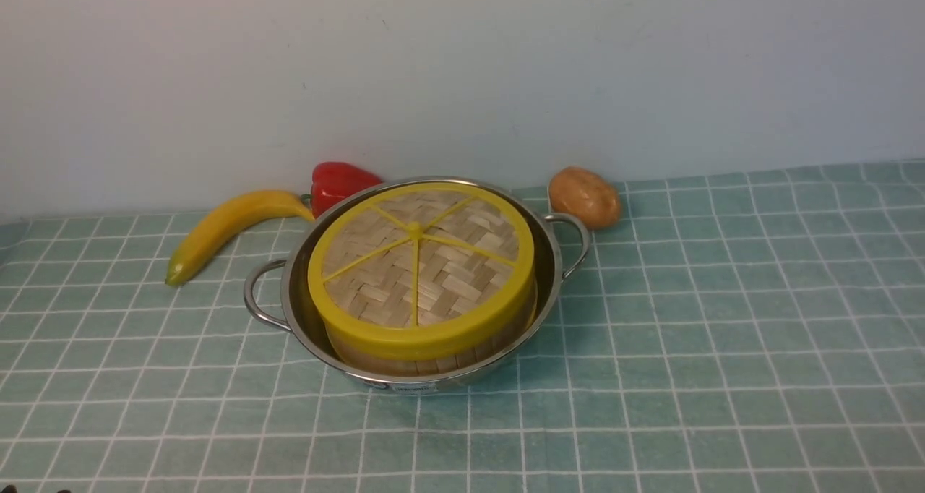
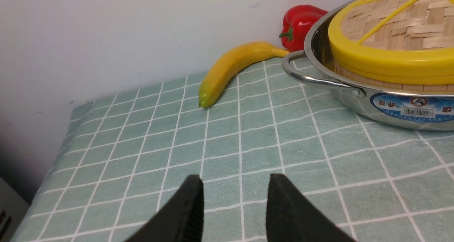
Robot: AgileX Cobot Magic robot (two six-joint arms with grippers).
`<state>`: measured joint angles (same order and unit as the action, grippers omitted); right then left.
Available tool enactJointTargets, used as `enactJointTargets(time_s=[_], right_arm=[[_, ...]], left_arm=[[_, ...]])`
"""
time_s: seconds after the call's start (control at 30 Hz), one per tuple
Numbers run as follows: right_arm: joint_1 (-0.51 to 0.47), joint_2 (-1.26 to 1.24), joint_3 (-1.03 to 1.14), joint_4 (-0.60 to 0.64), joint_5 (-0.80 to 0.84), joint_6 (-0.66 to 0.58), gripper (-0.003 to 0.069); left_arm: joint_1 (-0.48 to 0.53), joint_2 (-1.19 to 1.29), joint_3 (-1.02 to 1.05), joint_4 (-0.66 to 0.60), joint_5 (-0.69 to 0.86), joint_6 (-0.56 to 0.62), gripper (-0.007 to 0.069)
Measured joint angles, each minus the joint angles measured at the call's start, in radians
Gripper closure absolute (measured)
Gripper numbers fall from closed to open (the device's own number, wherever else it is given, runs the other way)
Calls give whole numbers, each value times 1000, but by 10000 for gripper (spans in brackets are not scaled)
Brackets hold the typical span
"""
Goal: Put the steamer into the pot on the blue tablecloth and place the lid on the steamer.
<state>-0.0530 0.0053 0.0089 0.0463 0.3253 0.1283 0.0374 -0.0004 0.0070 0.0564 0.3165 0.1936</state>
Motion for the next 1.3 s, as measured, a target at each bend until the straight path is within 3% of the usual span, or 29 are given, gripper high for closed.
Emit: enactJointTargets(time_s=[1.3], right_arm=[[0,0,0,0,12,-3,419]], left_arm=[[0,0,0,0,0,0,382]])
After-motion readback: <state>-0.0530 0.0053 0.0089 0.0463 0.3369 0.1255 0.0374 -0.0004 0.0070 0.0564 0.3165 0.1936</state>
